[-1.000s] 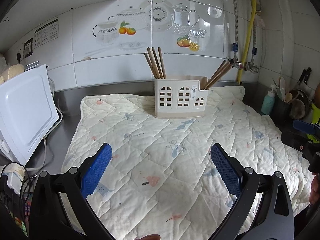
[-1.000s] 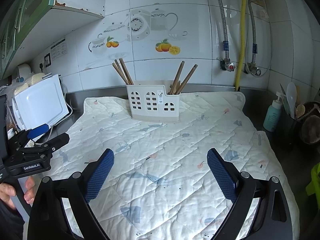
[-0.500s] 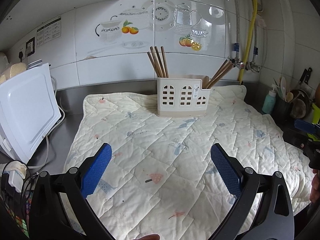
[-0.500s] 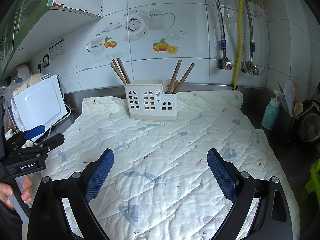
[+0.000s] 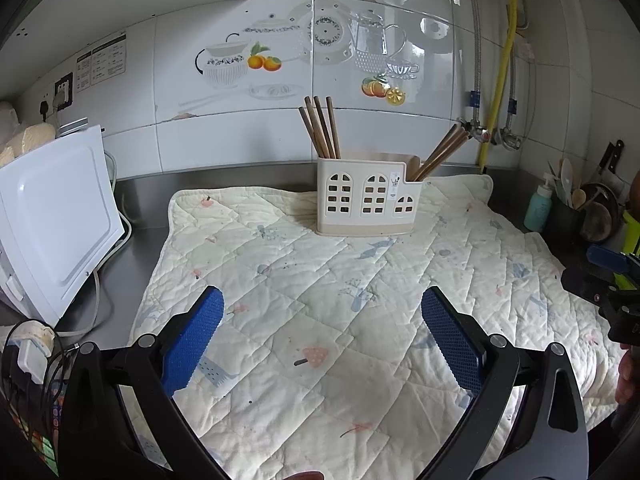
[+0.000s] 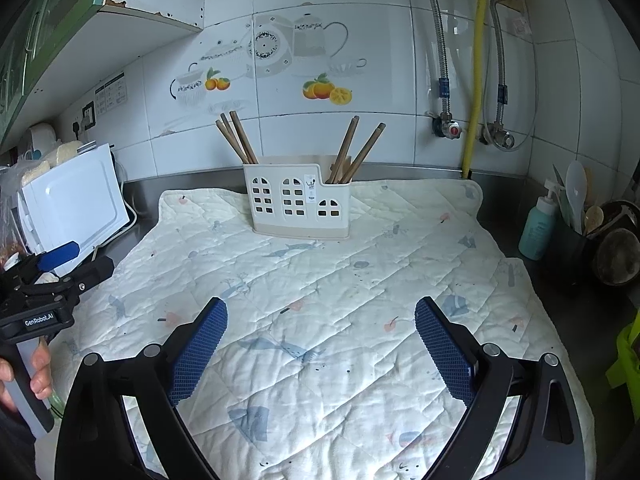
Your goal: Organize utensils
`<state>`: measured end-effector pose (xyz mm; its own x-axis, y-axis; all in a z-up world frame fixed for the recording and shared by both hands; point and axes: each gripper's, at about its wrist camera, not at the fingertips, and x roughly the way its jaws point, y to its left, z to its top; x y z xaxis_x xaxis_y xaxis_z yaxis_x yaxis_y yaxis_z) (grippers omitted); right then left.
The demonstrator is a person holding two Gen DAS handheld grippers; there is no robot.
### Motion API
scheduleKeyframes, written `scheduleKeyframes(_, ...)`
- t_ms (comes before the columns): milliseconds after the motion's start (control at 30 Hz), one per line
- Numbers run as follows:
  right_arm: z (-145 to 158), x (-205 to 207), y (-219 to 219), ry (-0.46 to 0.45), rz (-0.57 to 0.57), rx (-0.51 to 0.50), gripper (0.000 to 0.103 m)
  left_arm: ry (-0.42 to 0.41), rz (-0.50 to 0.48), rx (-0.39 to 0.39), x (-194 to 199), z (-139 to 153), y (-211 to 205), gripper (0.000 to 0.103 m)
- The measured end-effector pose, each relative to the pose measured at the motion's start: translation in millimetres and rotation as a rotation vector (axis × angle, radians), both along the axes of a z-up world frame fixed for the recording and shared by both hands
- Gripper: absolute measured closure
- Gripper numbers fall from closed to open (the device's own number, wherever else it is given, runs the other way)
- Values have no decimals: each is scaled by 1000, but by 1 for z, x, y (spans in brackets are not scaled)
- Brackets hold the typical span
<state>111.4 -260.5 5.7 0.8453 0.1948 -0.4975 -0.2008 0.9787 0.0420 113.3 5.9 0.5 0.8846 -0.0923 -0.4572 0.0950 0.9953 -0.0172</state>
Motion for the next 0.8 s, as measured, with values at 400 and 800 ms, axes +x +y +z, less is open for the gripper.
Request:
scheduleKeyframes(400,-3,0,1,0,-2,-10,11,2,2,-9,-2,0,0,5)
scheduleKeyframes(800,-3,-1,2,2,2,-13,11,2,1,-11,-2,-1,0,5)
